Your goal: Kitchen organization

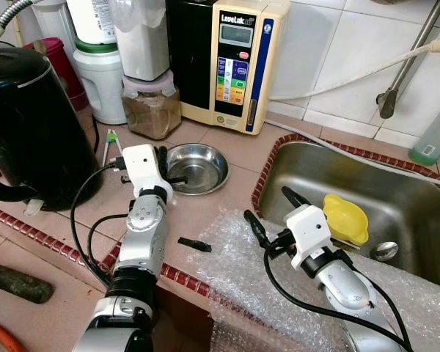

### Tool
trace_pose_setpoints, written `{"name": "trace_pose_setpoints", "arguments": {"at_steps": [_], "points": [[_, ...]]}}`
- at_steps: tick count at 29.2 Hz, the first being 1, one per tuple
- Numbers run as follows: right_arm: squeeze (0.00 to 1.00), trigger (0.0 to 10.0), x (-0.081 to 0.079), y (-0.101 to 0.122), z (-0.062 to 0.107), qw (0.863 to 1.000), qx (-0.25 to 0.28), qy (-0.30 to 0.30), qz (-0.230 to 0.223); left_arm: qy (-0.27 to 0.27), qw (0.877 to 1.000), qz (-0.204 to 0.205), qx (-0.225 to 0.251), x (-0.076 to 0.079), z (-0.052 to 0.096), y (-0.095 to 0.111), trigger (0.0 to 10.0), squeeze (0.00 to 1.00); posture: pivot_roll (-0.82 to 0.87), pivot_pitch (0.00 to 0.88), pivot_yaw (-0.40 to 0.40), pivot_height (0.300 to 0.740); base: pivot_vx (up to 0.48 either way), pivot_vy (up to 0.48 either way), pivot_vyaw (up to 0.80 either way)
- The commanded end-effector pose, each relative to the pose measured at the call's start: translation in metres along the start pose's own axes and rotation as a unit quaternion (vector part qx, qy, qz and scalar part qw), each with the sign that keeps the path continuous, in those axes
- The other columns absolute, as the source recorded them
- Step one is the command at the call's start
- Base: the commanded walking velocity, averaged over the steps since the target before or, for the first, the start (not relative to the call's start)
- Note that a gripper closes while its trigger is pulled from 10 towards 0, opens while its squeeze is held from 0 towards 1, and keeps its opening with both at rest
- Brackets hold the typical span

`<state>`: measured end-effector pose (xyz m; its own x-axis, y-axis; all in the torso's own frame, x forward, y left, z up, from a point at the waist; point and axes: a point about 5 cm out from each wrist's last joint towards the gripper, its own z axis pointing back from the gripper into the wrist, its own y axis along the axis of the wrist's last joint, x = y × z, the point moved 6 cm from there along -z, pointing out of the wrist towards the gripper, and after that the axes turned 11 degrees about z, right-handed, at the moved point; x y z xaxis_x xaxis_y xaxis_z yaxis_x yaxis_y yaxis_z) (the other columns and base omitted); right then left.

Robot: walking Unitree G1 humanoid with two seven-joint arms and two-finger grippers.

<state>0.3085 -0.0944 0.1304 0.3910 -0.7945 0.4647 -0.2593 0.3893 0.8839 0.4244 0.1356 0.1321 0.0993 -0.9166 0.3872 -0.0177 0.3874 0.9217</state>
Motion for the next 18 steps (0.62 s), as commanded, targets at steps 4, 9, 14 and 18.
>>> {"name": "trace_pose_setpoints", "arguments": {"at_steps": [4,9,14,18], "points": [[0.76,10.0,-0.001,-0.003,-0.001,1.0,-0.003,0.005,0.001,0.026,0.999,0.029,-0.022,-0.004,-0.004,-0.001,10.0,1.0,0.09,0.0,-0.032,0.74,0.0,0.0,0.0],[0.76,10.0,-0.002,-0.002,-0.001,1.0,-0.002,0.007,0.003,0.04,0.998,0.038,-0.027,-0.008,-0.006,0.001,10.0,1.0,0.09,0.0,-0.032,0.74,0.0,0.0,0.0],[0.76,10.0,-0.003,-0.002,-0.002,1.0,-0.001,0.009,0.002,0.056,0.997,0.043,-0.03,-0.012,-0.007,0.002,10.0,1.0,0.1,0.0,-0.031,0.74,0.0,0.0,0.0],[0.76,10.0,-0.003,-0.002,-0.003,1.0,-0.001,0.009,0.003,0.063,0.996,0.047,-0.041,-0.015,-0.009,0.0,10.0,1.0,0.09,0.0,-0.028,0.74,0.0,0.0,0.0]]}}
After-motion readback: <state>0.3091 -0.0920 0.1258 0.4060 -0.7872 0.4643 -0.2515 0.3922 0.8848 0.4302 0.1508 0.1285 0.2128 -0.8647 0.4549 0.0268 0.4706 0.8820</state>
